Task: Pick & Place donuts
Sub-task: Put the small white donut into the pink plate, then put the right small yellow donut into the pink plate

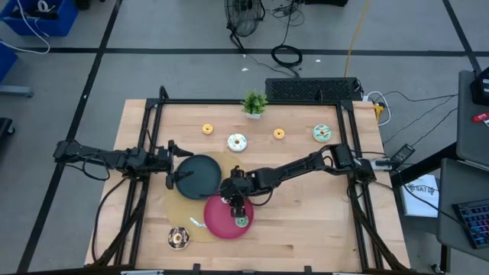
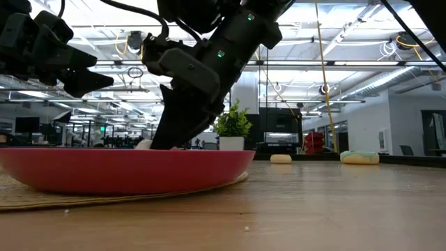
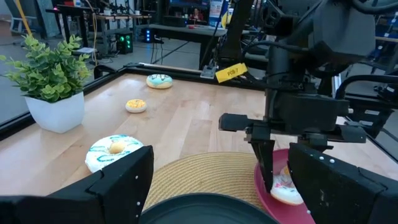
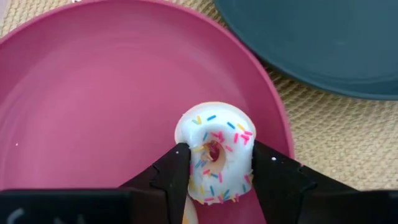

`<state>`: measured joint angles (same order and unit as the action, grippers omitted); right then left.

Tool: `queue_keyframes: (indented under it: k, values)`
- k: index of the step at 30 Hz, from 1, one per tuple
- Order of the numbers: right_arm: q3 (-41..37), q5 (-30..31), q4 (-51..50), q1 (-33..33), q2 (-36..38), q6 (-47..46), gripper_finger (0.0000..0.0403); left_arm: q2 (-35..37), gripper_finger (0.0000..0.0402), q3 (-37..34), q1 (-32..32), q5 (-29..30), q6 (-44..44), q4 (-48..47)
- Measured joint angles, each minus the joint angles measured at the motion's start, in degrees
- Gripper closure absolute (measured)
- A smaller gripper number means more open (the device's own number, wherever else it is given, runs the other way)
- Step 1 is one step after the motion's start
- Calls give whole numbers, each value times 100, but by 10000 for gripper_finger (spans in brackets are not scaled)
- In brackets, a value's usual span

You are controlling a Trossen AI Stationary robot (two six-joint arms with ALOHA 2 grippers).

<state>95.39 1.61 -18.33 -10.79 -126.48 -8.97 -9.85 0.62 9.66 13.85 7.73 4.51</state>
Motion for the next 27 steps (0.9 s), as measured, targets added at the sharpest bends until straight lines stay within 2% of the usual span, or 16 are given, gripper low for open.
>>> queue_keyframes:
  k: [15,27]
  values:
    - [0,11,0,-4,0,-2,158,0,36,0,-1,0,0,1]
    - [-4,1,-31,-4,94,2,149,0,36,0,1,0,0,2]
